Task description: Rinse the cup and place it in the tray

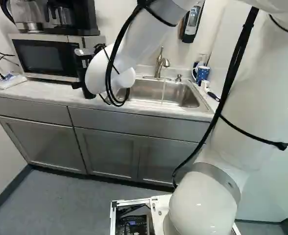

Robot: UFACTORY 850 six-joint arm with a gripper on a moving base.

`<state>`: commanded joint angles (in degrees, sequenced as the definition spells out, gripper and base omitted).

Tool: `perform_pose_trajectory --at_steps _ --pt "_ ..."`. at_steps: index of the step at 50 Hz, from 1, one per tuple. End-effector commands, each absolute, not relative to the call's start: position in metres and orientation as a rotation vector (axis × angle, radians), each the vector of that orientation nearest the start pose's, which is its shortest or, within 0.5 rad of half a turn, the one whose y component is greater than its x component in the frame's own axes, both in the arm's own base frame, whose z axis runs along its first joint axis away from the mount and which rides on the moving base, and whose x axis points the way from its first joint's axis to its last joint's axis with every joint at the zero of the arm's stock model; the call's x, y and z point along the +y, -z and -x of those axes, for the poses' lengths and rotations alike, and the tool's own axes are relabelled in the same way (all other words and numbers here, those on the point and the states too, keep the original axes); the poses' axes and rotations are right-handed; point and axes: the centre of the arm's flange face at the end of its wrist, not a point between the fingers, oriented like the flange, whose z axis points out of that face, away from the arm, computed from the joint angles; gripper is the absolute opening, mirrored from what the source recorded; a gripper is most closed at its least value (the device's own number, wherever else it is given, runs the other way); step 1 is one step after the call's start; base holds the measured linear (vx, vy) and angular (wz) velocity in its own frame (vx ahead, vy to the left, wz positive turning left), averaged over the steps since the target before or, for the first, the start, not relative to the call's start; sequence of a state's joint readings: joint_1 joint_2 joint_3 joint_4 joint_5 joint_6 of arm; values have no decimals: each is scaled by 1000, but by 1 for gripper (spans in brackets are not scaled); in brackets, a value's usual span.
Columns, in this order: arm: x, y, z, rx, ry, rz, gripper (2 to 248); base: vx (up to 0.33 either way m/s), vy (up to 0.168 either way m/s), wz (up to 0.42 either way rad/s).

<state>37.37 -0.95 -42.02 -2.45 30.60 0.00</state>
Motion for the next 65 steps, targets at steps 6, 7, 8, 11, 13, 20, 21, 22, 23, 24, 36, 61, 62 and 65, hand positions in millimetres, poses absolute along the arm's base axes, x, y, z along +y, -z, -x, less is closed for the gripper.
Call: perform_pose_trajectory --at_steps 6,7,8,11,13,20,21,22,23,24,36,61,62,65 --pt "294 -500 -382 -777 1595 2112 247 0 0 0" --pt "294 -500 -382 -776 1600 2107 247 0 0 0" --pt "294 -500 -381 -774 1605 2101 247 0 0 0" --pt "294 -498 -381 -768 1620 2085 247 0 0 0" --pt "293 -498 -380 -765 1630 2074 247 0 0 0" --pt "293 -495 -379 -752 1664 2036 247 0 0 0" --pt "293 -495 -379 -750 1669 2030 247 0 0 0" --pt "293 -494 -379 -749 1674 2025 247 0 0 0" --pt "293 -494 -378 -747 1679 2018 247 0 0 0" --pt "293 -493 -378 -746 1682 2014 247 0 0 0" --pt "294 -489 -376 -727 1734 1949 247 0 0 0" --pt "293 -470 -372 -718 1755 1916 247 0 0 0" --pt "293 -469 -372 -718 1755 1916 247 0 0 0" --pt "292 -467 -372 -716 1759 1910 247 0 0 0"
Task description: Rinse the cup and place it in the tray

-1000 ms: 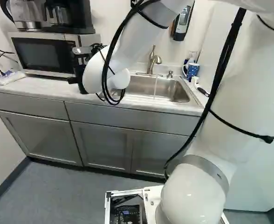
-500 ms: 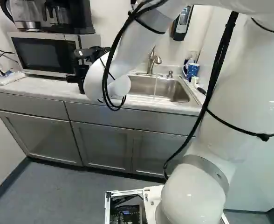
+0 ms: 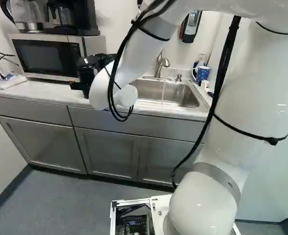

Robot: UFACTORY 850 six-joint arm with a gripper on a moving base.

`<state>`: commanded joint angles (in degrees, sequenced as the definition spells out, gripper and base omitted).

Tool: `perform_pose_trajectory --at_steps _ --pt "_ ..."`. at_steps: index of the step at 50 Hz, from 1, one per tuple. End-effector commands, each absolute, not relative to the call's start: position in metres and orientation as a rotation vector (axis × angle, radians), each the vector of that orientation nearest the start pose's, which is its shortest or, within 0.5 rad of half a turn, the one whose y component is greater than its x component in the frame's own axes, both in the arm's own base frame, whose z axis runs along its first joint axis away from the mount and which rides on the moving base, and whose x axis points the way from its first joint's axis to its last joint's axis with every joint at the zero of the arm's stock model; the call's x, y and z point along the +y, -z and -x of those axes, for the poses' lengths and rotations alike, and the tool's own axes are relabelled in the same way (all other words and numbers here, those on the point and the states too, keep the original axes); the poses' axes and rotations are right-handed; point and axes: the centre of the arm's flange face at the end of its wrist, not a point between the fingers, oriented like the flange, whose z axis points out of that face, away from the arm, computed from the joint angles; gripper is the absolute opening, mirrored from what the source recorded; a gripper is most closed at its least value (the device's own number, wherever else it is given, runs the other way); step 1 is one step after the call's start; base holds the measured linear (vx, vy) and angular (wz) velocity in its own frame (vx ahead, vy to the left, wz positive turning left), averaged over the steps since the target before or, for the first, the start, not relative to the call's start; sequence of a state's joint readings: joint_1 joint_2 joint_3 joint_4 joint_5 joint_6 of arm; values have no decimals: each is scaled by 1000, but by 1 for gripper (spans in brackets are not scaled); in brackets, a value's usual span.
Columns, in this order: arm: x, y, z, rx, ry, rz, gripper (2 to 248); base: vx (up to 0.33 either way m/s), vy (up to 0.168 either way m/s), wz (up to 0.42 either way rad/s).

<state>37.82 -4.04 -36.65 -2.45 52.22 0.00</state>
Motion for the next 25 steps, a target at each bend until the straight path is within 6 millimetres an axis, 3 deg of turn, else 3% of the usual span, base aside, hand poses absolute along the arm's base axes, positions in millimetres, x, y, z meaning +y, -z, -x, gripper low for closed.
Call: perform_pose_trajectory --at_steps 25 --pt "288 -443 -377 -713 1743 1945 247 0 0 0"
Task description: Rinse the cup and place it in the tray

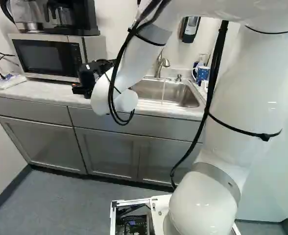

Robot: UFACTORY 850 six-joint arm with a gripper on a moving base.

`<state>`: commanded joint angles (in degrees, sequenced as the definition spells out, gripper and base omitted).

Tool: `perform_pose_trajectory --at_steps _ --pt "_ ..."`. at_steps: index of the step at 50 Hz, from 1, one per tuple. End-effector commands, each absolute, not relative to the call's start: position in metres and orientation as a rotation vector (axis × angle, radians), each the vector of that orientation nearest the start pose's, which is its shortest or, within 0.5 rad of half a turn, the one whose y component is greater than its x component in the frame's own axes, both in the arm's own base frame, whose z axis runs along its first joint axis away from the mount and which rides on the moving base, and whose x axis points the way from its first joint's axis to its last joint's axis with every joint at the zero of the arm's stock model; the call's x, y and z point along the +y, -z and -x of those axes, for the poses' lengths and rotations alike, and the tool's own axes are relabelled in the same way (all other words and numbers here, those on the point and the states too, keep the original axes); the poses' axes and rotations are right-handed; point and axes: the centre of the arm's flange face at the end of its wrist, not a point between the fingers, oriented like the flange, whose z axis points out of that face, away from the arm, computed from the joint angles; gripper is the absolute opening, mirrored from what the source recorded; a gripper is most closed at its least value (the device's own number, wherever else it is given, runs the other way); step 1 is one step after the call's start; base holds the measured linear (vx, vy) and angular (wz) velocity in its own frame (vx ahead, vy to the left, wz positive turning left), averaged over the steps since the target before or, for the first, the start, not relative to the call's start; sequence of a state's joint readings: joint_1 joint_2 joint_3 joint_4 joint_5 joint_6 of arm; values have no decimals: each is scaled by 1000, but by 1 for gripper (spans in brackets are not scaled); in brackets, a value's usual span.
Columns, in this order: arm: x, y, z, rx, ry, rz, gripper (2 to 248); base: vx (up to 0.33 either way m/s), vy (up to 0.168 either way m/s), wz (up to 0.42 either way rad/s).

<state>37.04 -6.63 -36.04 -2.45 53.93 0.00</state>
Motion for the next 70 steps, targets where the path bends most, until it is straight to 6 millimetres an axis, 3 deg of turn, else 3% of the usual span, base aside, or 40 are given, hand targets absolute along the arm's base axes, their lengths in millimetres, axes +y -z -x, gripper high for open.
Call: perform_pose_trajectory --at_steps 31,32,37,38,42,43,47,48,70 --pt "285 -439 -389 -697 1749 1966 247 0 0 0" --pt "285 -439 -389 -697 1749 1966 237 0 0 0" --pt "286 -439 -390 -698 1748 1965 237 0 0 0" --pt "286 -439 -390 -698 1748 1965 200 0 0 0" --pt "287 -439 -390 -699 1748 1965 200 0 0 0" --pt "287 -439 -390 -699 1748 1965 161 0 0 0" --pt "287 -439 -390 -699 1748 1965 161 0 0 0" --pt "287 -439 -390 -699 1748 1965 127 0 0 0" --pt "287 -441 -390 -697 1751 1961 122 0 0 0"
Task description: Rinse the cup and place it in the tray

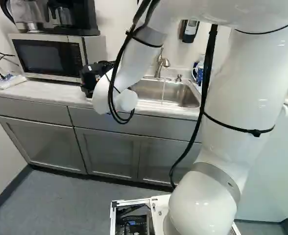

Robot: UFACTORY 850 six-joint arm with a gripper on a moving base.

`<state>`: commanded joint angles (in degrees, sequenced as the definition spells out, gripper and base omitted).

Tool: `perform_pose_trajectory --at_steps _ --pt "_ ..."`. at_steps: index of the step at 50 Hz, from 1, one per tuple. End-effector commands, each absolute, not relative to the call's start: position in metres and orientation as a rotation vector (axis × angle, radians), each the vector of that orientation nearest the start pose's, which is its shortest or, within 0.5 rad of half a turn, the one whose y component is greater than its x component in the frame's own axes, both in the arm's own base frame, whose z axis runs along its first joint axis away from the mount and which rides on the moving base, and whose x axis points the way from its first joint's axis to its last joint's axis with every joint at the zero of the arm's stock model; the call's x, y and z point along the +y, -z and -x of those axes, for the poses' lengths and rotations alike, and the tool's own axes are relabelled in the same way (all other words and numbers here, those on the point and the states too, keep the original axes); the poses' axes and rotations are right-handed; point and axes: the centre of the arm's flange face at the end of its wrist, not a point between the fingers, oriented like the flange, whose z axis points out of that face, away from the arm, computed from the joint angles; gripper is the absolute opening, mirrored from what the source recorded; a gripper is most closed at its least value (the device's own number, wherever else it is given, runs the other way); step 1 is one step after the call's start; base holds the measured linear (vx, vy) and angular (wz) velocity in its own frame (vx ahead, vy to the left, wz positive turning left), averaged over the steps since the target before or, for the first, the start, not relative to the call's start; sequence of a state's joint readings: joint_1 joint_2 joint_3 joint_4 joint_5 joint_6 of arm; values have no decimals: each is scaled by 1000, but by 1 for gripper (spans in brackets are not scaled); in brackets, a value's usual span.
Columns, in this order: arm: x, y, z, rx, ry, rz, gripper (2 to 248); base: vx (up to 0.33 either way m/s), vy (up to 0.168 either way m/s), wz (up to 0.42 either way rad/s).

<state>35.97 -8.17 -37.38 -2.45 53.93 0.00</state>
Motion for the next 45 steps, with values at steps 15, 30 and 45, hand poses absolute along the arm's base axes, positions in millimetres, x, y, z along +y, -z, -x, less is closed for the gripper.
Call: perform_pose_trajectory --at_steps 15,30,45 --pt "272 -455 -386 -671 1789 1947 122 0 0 0" --pt "247 -471 -381 -628 1840 1940 122 0 0 0" --pt "224 -480 -379 -586 1884 1946 122 0 0 0"
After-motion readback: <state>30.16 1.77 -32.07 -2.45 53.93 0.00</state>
